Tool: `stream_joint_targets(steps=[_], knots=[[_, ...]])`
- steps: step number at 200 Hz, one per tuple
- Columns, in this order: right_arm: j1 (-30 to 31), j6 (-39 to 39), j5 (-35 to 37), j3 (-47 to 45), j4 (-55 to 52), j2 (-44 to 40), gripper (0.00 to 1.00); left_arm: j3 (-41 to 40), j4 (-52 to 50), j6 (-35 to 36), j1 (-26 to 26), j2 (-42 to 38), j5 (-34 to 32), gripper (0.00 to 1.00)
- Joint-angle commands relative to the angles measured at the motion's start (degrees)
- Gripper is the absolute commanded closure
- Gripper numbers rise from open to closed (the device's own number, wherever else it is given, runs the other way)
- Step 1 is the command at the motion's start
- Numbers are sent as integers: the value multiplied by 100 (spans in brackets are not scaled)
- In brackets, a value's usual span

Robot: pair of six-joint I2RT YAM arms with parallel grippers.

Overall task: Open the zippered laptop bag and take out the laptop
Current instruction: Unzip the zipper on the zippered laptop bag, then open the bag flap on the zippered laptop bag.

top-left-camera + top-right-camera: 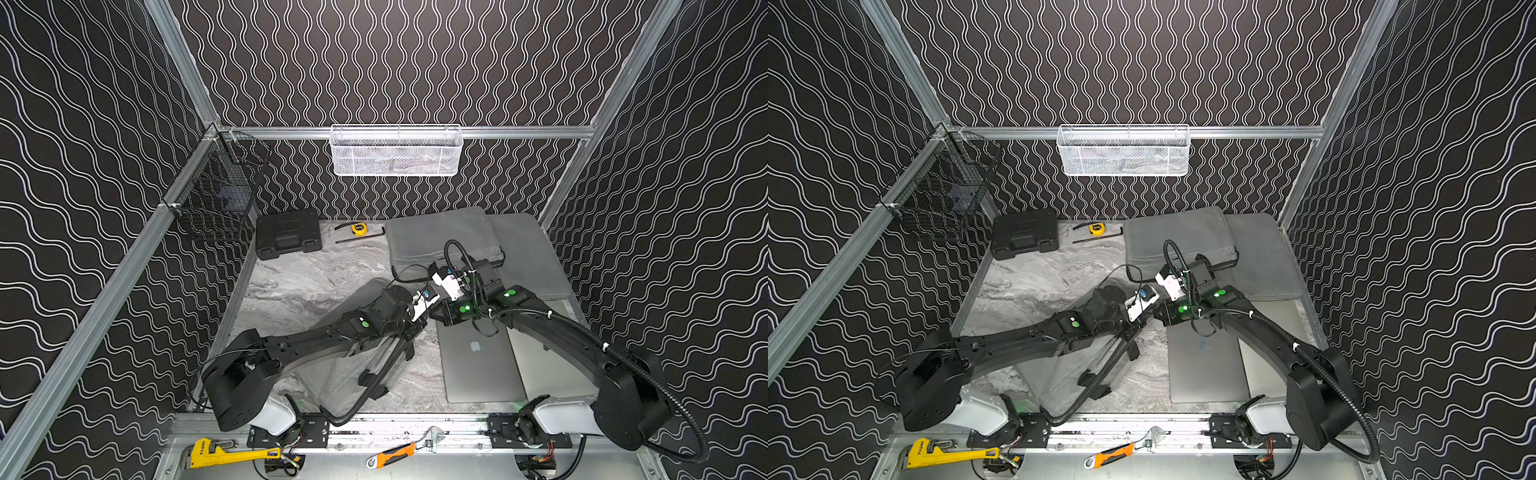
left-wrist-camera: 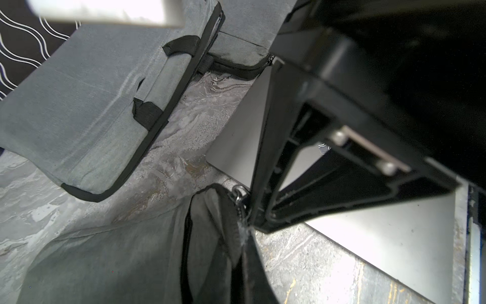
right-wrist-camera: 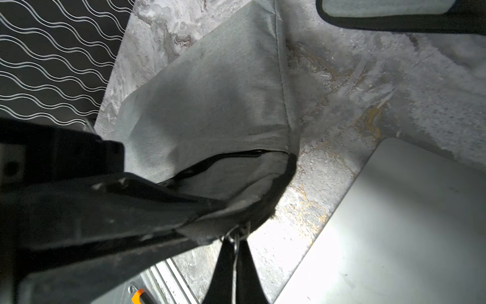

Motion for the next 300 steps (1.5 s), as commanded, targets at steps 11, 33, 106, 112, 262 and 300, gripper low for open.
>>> stream_joint_targets(steps=[11,33,106,112,262,300], knots=[[-65,19,971,340,-471,337,100,-299,305,364,11,-346,111,100],[-124,124,1186,403,-602,541,100,-596,499,433,-1,-626,246,100],[-208,271,1155,802,-290,1399,100,-1180,973,436,-163,-1213,482,100],[-207,318,1118,811,-174,1445,100,-1186,980,412,-163,-1248,526,100],[-143,1175,2218,-348,1172,-445,61,-268,1039,-1922,524,-704,612,100],[661,1823,2862,-1028,1580,-1254,58,-18,914,-1900,588,-727,481,100]])
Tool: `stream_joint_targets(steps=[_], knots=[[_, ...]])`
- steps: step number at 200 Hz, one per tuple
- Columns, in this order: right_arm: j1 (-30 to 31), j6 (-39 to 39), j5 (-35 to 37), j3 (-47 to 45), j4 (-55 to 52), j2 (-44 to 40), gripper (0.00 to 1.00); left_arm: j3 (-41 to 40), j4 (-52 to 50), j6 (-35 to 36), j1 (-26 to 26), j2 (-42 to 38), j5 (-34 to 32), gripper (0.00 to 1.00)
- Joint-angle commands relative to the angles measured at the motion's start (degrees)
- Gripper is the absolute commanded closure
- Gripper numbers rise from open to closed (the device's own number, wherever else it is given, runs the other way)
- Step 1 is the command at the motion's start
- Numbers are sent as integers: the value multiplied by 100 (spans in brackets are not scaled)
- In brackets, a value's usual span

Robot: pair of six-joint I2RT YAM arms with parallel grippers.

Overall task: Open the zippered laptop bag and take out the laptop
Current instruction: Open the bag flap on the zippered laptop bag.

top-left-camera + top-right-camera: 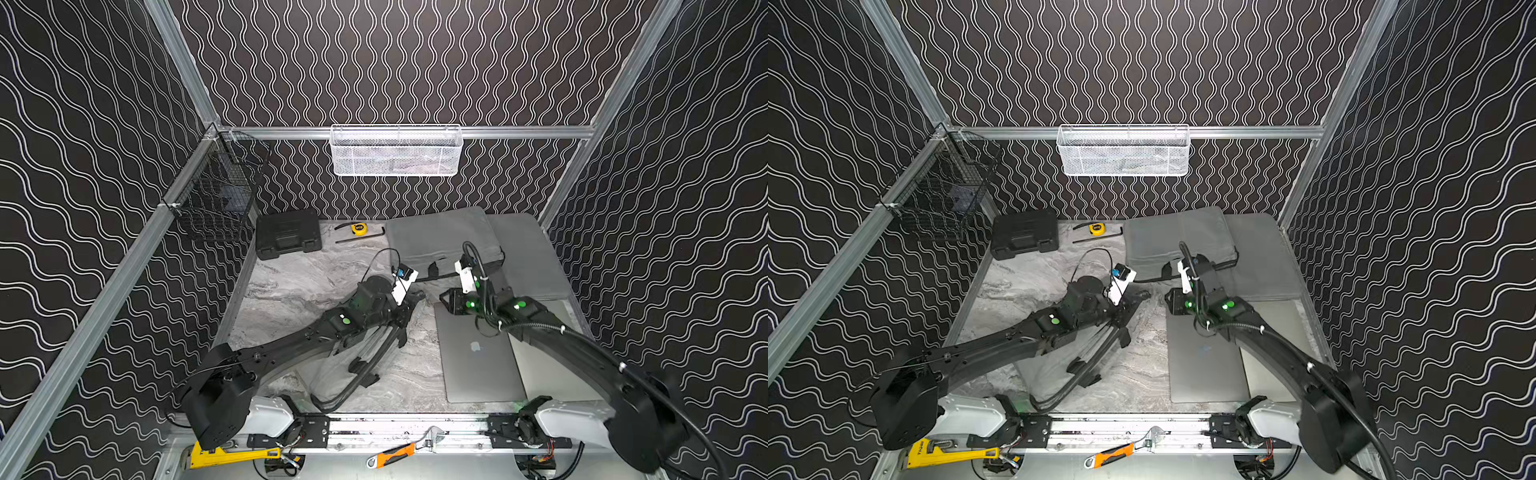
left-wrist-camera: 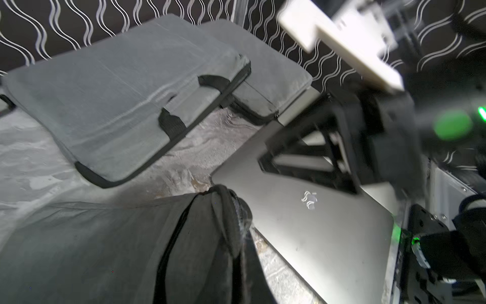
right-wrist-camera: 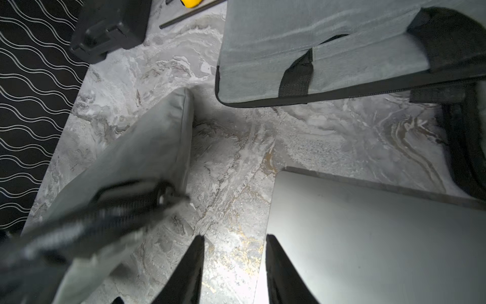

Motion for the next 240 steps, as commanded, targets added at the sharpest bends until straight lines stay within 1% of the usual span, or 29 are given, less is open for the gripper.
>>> stream_joint_targets(steps=[1,13,36,59,73,96,129,149,221,234,240], knots=[[455,567,580,-260,447,-324,57,151,489,-177,13,-31,19,100],[781,831,647,-357,541,-426,55,161,577,-259,24,-21,-43,100],[1236,1332,436,-557,992,-459,49,130,819,-550,49,49,-124,100],[1615,1796,385,-717,1550,-438,49,116,993,-852,85,170,-134,100],[1731,2075,331,-864,1935,-458,49,143,1095,-1012,111,261,-66,100],[1849,2394,287,-1013,2305,-502,47,136,1262,-1176,128,347,-31,100],[1891,2515,314,-1065,2209,-265,46,100,1370,-1241,145,358,-19,100],[1889,2525,246,-1057,2357,-145,46,69,1349,-1206,144,293,-61,100],[1888,2551,92,-594,2392,673,41,-97,1446,-1197,186,176,29,100],[1884,2608,32,-466,2335,798,42,-135,1603,-1344,224,281,152,100],[1881,2553,33,-407,2307,858,44,-117,1684,-1378,241,379,254,100]])
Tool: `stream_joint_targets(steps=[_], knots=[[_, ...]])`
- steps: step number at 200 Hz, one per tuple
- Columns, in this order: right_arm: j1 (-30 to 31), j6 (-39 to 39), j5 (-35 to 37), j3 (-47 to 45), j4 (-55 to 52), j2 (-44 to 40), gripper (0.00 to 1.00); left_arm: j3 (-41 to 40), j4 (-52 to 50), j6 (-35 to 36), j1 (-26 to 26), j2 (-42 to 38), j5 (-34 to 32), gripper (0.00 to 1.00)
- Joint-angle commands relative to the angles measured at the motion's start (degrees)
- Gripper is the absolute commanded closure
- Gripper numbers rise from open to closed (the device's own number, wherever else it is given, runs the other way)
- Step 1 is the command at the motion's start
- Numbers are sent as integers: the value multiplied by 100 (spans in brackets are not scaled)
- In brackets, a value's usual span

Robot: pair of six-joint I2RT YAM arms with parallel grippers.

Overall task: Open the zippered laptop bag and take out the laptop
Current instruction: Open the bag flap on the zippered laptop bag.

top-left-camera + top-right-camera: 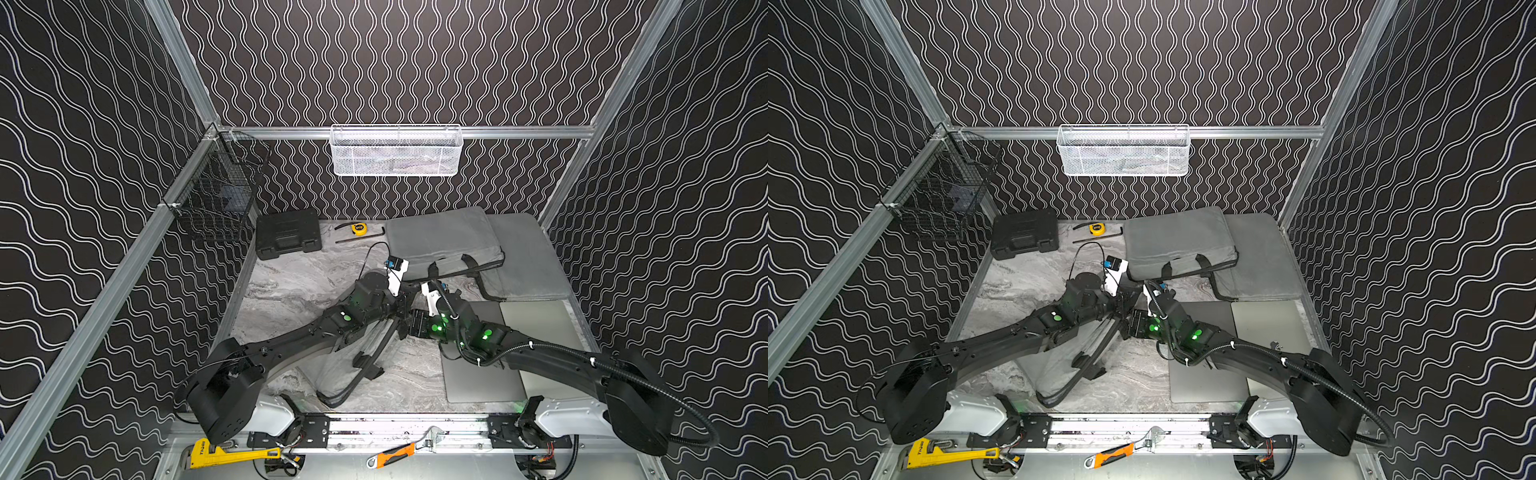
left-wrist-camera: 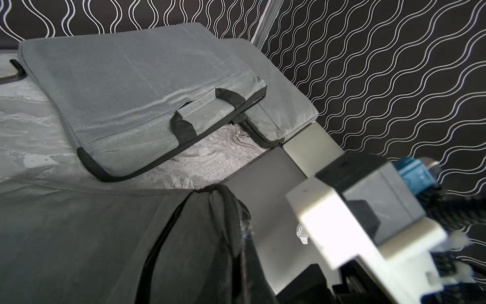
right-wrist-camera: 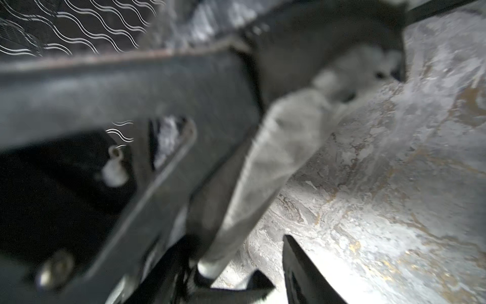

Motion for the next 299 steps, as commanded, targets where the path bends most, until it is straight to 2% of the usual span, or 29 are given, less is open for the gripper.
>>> stream_joint_targets(steps=[1,7,29,49,60,85,97,109,153,187,224,246,299], knots=[[-4,68,-59,226,50,190,45,24,1069,-224,48,163,382,100],[-5,11,-30,300,-40,253,50,81,1060,-254,73,249,491,100],[-4,-285,302,539,-498,379,79,220,771,-251,161,337,477,100],[-31,-554,525,465,-493,277,94,179,651,-182,234,274,581,100],[-86,-673,546,387,-454,223,100,233,406,-65,251,261,665,84],[-252,-897,510,314,-528,165,100,305,-287,211,252,91,577,53],[-315,-1012,494,322,-572,169,100,240,-468,282,252,-62,445,43],[-362,-1112,464,335,-575,173,100,203,-703,367,252,-224,335,39],[-504,-1433,203,418,-464,225,100,202,-1901,925,252,-824,-19,38],[-625,-1509,-40,427,-308,333,100,-429,-2212,675,166,-1384,-305,39],[-752,-1562,-244,435,-173,445,100,-735,-2471,758,-608,-1877,-807,37],[-794,-1607,-317,478,-162,497,100,-676,-2648,791,-877,-1813,-965,37],[-814,-1575,-433,430,-96,457,100,-554,-2612,725,-926,-1083,-1282,36]])
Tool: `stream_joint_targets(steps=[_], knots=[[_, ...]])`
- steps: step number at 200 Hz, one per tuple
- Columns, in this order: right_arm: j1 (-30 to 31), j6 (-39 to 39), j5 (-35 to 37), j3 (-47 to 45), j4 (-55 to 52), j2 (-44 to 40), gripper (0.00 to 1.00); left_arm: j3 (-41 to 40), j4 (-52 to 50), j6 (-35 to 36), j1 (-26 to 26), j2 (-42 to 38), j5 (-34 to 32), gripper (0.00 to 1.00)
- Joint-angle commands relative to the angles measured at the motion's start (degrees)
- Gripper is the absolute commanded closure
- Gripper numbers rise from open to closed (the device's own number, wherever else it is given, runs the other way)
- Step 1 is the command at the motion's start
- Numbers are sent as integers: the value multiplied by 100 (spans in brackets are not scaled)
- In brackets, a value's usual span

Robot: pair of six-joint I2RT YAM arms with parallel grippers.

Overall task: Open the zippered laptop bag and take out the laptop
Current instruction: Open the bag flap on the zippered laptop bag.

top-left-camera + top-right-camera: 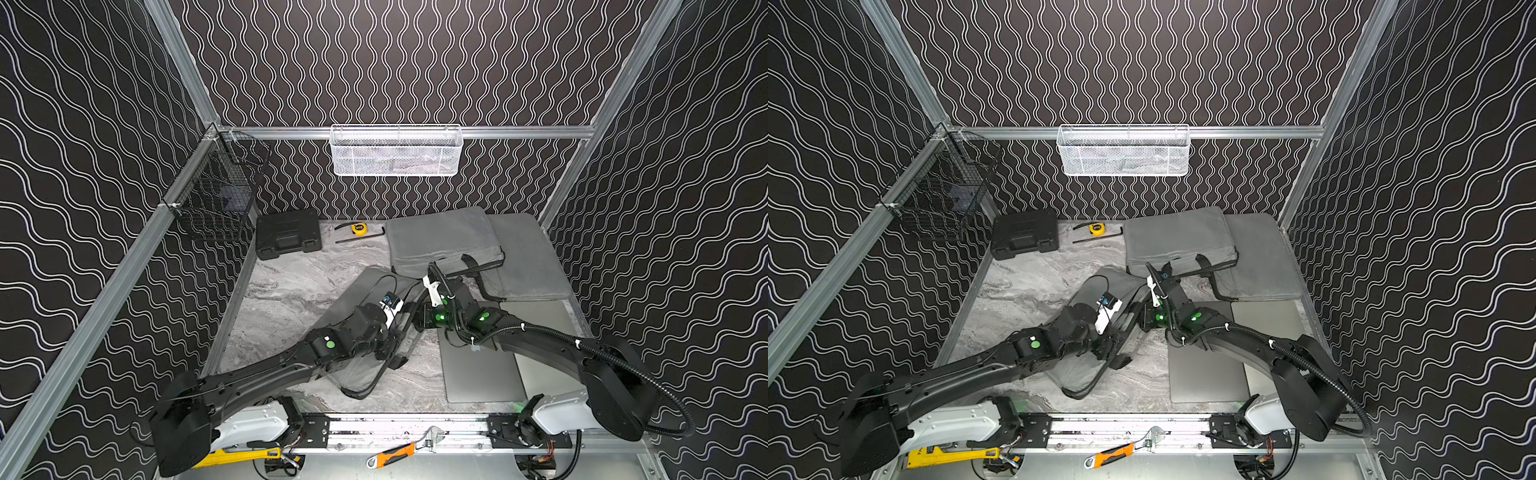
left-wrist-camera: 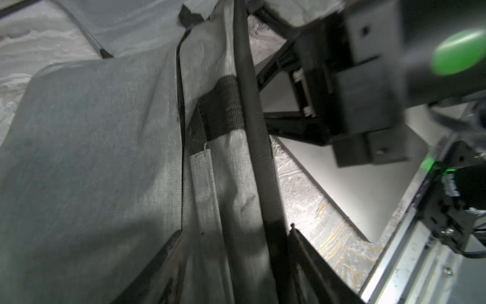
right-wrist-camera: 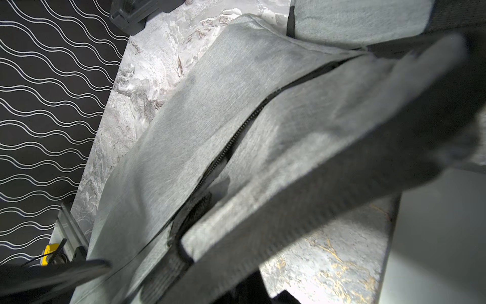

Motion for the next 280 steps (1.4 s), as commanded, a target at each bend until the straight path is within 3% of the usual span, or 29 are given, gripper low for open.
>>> stream_joint_targets(steps=[1,59,78,92,137,163,222,245,280], knots=[[-3,-75,-134,5,597,-65,100,80,109,5,-8,298,-264,36],[-1,9,-222,-194,700,-178,100,179,186,-221,-12,592,-768,38],[-2,-20,-236,-200,704,-169,100,139,80,-315,-8,509,-965,44],[3,-41,-219,-191,674,-157,100,68,21,-373,-8,379,-1157,54],[5,-47,-209,-194,652,-134,100,-61,-48,-326,1,52,-1292,100],[-2,19,-170,-148,547,-243,94,-94,10,-430,173,-102,-1064,100],[1,827,33,-743,373,-1029,55,72,356,-643,776,-70,-90,100],[2,1343,-115,-1150,432,-1419,51,139,561,-749,891,77,134,100],[72,2247,-445,-1972,1390,-1762,50,352,799,-1046,966,395,542,100]])
